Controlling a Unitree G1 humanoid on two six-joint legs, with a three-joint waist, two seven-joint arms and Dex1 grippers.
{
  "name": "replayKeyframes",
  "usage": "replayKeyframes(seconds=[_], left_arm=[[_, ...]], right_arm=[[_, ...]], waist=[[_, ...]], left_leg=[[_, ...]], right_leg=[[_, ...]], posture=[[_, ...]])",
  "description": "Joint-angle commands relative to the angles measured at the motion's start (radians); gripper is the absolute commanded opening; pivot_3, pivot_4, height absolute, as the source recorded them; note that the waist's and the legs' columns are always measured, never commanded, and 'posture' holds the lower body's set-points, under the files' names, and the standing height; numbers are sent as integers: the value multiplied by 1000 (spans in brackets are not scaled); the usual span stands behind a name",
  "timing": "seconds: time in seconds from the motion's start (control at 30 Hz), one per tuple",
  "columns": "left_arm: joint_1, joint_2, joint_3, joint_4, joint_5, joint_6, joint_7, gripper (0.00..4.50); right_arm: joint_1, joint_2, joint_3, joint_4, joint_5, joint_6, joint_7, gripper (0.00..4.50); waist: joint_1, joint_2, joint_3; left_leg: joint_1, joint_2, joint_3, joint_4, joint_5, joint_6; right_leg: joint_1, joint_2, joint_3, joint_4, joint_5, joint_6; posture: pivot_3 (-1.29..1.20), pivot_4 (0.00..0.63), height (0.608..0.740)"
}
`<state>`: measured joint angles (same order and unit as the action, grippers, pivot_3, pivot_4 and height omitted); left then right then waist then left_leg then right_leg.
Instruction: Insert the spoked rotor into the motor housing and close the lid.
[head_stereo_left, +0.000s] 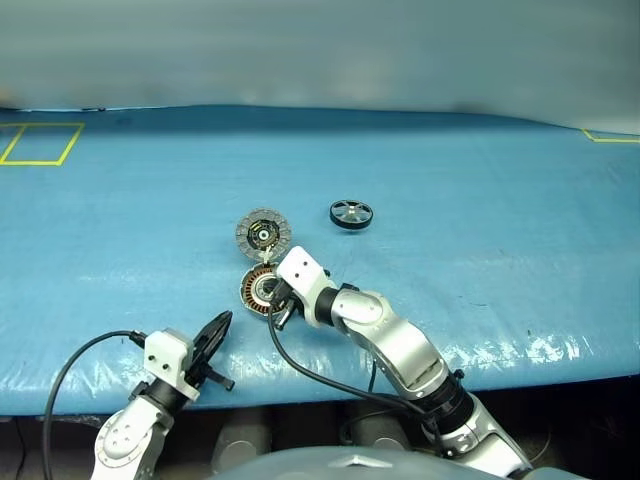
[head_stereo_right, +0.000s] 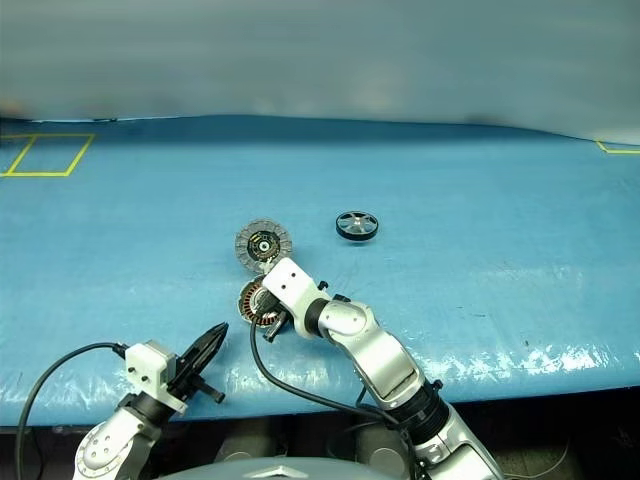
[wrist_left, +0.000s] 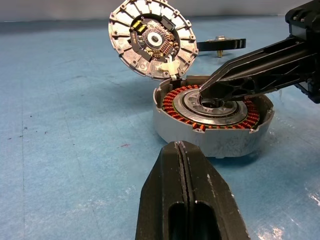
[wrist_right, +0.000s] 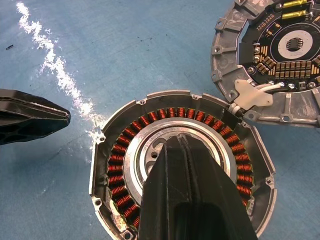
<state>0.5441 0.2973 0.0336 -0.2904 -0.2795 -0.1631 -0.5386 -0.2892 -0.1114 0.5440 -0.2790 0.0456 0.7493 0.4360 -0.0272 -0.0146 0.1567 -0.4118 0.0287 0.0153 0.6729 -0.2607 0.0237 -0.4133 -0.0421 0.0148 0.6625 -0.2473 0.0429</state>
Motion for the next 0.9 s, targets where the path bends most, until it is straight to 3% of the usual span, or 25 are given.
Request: replayKeyframes(seconds=[0.03, 0.5, 0.9], left_arm=[[6, 0, 13, -1, -12, -33, -12, 0], [6, -17, -45, -91, 38, 28, 48, 0], [-9, -17, -46, 53, 43, -67, 15, 0]], right_arm=[[-9, 9, -1, -12, -1, -17, -4, 27], [-25, 5, -29, 14, -9, -27, -26, 27], [-25, -8, -27, -8, -1, -6, -7, 27]], waist=[[0, 0, 0], [0, 0, 0], [0, 0, 0]], left_leg=[[0, 0, 0, 0, 0, 0], [1, 0, 0, 0, 0, 0], [0, 0, 1, -1, 0, 0]], right_leg=[[0, 0, 0, 0, 0, 0], [1, 0, 0, 0, 0, 0], [1, 0, 0, 0, 2, 3]], posture=[[0, 150, 740], [0, 150, 740], [0, 150, 740]])
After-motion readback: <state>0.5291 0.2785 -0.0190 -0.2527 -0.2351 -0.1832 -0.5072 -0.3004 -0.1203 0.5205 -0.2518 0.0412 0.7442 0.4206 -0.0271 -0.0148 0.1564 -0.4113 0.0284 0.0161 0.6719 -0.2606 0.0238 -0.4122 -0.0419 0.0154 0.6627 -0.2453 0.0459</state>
